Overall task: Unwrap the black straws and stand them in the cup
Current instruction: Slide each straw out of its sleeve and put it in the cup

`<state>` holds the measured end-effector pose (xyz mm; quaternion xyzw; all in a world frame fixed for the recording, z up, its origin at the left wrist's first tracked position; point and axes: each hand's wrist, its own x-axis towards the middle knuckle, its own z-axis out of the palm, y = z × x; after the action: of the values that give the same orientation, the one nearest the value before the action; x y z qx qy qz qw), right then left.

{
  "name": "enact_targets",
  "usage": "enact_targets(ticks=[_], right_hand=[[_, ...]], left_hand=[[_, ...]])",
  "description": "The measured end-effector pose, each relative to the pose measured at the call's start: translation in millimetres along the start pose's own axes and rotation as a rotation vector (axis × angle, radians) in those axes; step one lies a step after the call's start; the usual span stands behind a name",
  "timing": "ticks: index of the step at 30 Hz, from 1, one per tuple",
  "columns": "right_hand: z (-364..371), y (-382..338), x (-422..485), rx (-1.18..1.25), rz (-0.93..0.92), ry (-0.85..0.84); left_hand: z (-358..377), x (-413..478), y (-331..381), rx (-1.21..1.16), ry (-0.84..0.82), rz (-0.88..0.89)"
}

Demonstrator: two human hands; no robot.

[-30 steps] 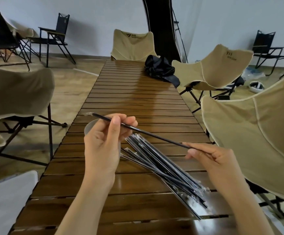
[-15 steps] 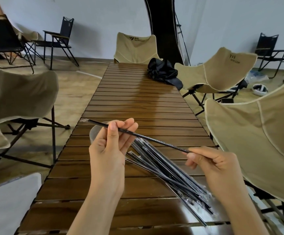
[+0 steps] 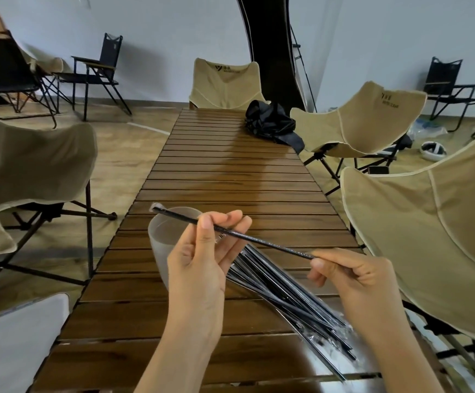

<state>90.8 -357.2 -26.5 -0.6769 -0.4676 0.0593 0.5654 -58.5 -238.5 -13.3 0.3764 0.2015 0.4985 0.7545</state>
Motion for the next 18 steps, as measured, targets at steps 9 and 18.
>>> enact_targets(ticks=[9,18], right_hand=[[-23.3,0.2,3.7,-0.014,0.127,-0.079],[-11.2,5.9,1.5,0.001,0.116,-0.064]], left_hand=[[-10.7,4.7,11.5,0.048,0.083,0.040],[-3.6,-0.2,5.3,0.017,0.092,0.003]])
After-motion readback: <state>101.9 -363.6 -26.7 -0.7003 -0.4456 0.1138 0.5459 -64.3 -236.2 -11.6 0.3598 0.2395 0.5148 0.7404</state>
